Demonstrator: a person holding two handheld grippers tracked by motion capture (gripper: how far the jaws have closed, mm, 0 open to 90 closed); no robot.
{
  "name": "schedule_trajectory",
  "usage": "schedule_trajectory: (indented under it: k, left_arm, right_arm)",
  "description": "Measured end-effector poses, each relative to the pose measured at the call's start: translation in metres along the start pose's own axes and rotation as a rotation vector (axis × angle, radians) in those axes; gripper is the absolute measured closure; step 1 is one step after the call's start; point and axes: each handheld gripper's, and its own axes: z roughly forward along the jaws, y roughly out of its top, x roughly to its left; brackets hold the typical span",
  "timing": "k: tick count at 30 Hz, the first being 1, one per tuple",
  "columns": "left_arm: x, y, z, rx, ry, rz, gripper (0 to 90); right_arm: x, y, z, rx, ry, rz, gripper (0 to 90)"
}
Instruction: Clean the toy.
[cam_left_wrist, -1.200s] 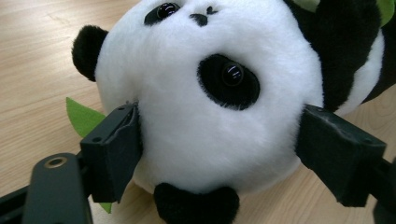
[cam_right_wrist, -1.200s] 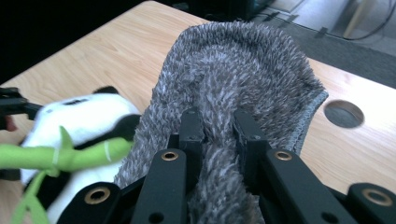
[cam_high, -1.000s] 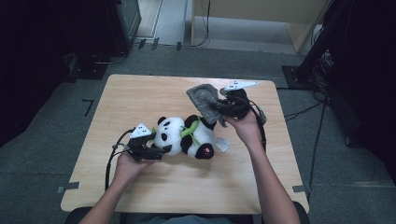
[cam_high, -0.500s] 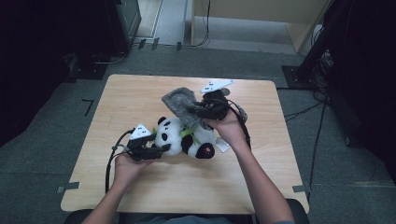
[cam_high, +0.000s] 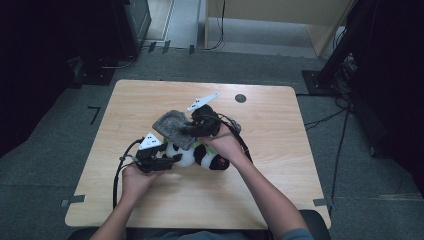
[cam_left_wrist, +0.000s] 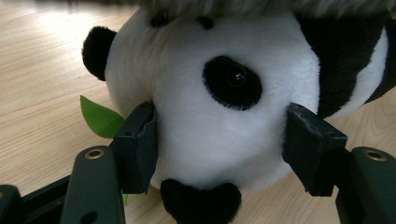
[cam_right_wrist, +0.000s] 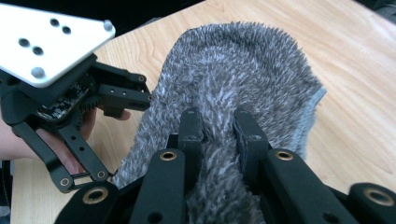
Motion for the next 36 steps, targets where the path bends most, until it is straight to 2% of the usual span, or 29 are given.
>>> schedule_trajectory:
  k: [4,13,16,17,19,25,29,36]
  left_arm:
    - [-0.001,0.0,0.0,0.002,0.004,0.004,33.5]
    - [-0.003,0.001,0.0,0.011,0.02,0.002,36.8]
    - [-0.003,0.001,0.0,0.012,0.02,0.001,37.3]
    - [-0.003,0.001,0.0,0.012,0.02,-0.001,37.4]
    - [-0.002,0.001,0.0,0.012,0.018,-0.002,37.4]
    - [-0.001,0.0,0.0,0.009,0.01,-0.007,37.6]
    - [-0.001,0.0,0.0,0.008,0.009,-0.008,37.5]
    - [0.0,-0.001,0.0,0.002,0.002,-0.012,37.1]
  right_arm:
    - [-0.001,-0.006,0.01,0.038,-0.004,-0.003,76.2]
    - [-0.011,-0.011,0.008,0.04,-0.035,0.014,77.0]
    - [-0.019,-0.013,0.004,0.042,-0.046,0.033,77.6]
    - [-0.024,-0.015,0.001,0.044,-0.077,0.038,77.6]
    - [-0.027,-0.017,-0.001,0.043,-0.092,0.04,77.5]
    - [-0.045,-0.023,-0.019,0.006,-0.135,0.086,77.8]
    - [-0.05,-0.025,-0.025,-0.004,-0.148,0.099,77.9]
    - [-0.059,-0.03,-0.039,-0.026,-0.198,0.12,77.9]
